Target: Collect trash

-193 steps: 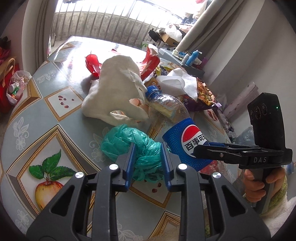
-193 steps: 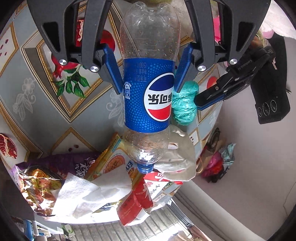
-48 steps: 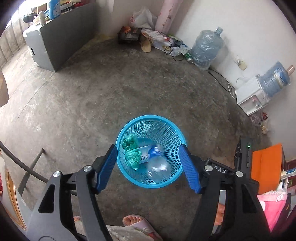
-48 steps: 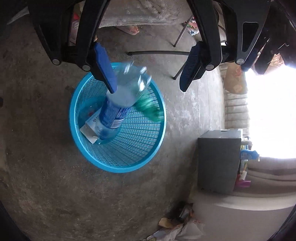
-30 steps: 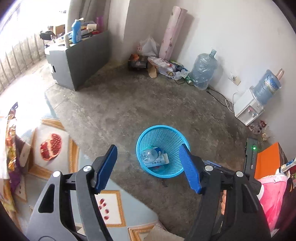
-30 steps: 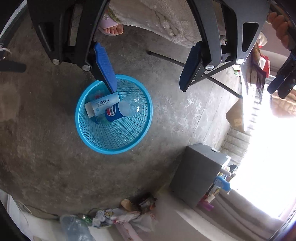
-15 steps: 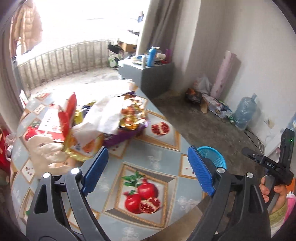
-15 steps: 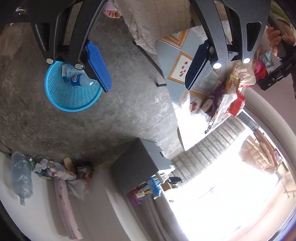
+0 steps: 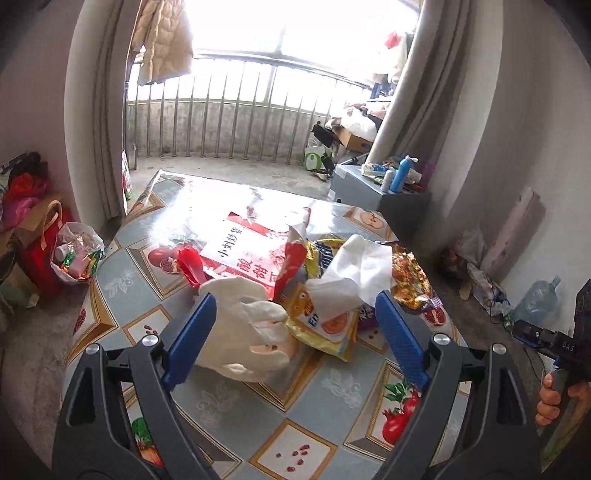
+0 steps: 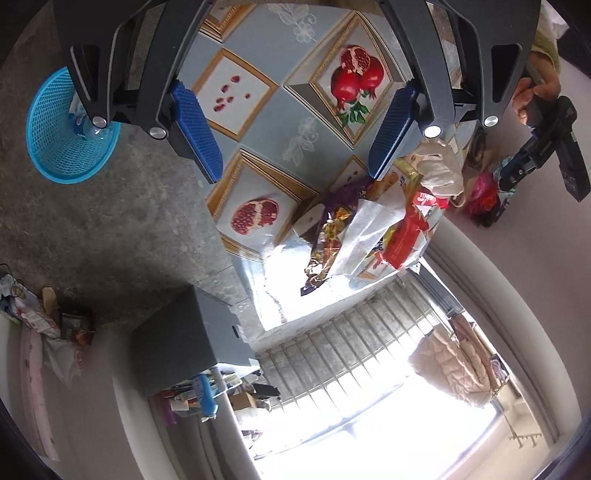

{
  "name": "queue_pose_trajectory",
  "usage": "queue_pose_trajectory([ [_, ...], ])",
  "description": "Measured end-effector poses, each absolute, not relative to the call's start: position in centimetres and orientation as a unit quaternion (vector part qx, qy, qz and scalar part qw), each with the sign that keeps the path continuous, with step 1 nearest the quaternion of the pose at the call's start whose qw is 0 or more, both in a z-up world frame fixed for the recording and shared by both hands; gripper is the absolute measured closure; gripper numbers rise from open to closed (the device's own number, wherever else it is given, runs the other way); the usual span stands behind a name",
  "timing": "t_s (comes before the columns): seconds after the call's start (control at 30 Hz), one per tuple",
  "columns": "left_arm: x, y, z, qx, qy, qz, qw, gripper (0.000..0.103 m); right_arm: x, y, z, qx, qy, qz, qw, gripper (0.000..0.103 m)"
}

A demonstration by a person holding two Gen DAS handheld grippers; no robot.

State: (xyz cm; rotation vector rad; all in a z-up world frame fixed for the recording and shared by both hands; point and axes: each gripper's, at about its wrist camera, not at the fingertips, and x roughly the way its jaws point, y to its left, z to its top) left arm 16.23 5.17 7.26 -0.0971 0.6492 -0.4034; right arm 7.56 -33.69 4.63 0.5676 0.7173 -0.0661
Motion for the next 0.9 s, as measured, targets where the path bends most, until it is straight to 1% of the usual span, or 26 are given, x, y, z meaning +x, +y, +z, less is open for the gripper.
queue_pose_trajectory([
  [0.07, 18.3, 6.2, 7.4, -0.058, 0.313, -0.190, 0.929, 0.020, 10.1, -33.3, 4.6, 0.275, 0.353, -0.021, 0.894, 0.024],
  [0.1, 19.4, 6.6, 7.5, -0.059, 0.311, -0.189, 0.930, 0.024, 11.3, -33.2, 4.5, 0.276, 0.357, -0.015, 0.892, 0.024],
  [0.13, 20.7, 7.0, 7.5, -0.058, 0.309, -0.190, 0.930, 0.025, 12.6, -33.1, 4.4, 0.277, 0.360, -0.010, 0.891, 0.024],
  [0.2, 23.5, 7.2, 7.2, -0.049, 0.318, -0.184, 0.929, 0.034, 14.8, -33.1, 4.0, 0.282, 0.368, -0.005, 0.886, 0.024],
  [0.23, 25.1, 7.3, 6.9, -0.044, 0.329, -0.186, 0.925, 0.036, 16.3, -32.9, 3.8, 0.285, 0.371, -0.003, 0.884, 0.024],
  [0.3, 28.2, 7.2, 5.8, -0.039, 0.350, -0.186, 0.917, 0.053, 18.4, -32.9, 3.1, 0.290, 0.377, -0.001, 0.880, 0.025],
  [0.33, 29.8, 7.2, 5.1, -0.040, 0.362, -0.187, 0.912, 0.056, 19.3, -32.9, 2.8, 0.291, 0.382, -0.003, 0.877, 0.025],
  [0.4, 32.6, 6.9, 3.5, -0.042, 0.384, -0.191, 0.902, 0.066, 21.2, -33.1, 1.9, 0.297, 0.391, -0.005, 0.871, 0.027],
  [0.5, 35.4, 6.0, 0.8, -0.032, 0.409, -0.190, 0.892, 0.078, 23.6, -33.3, 0.5, 0.309, 0.406, -0.010, 0.860, 0.029],
  [0.6, 37.0, 5.0, -1.9, -0.028, 0.427, -0.200, 0.882, 0.086, 25.8, -33.5, -0.9, 0.319, 0.419, -0.006, 0.850, 0.032],
  [0.63, 37.3, 4.7, -2.6, -0.031, 0.431, -0.206, 0.878, 0.087, 26.6, -33.4, -1.4, 0.321, 0.426, -0.003, 0.846, 0.033],
  [0.73, 37.6, 3.4, -4.3, -0.027, 0.445, -0.221, 0.868, 0.089, 28.3, -33.0, -2.9, 0.325, 0.447, 0.008, 0.833, 0.043],
  [0.8, 37.3, 2.5, -5.2, -0.022, 0.455, -0.237, 0.858, 0.091, 29.2, -32.3, -3.9, 0.328, 0.463, 0.021, 0.823, 0.053],
  [0.83, 37.1, 2.2, -5.2, -0.024, 0.453, -0.246, 0.857, 0.091, 29.4, -32.0, -4.1, 0.325, 0.467, 0.024, 0.822, 0.056],
  [0.9, 36.6, 1.4, -5.3, -0.021, 0.457, -0.260, 0.850, 0.092, 29.4, -31.4, -4.2, 0.319, 0.469, 0.031, 0.823, 0.064],
])
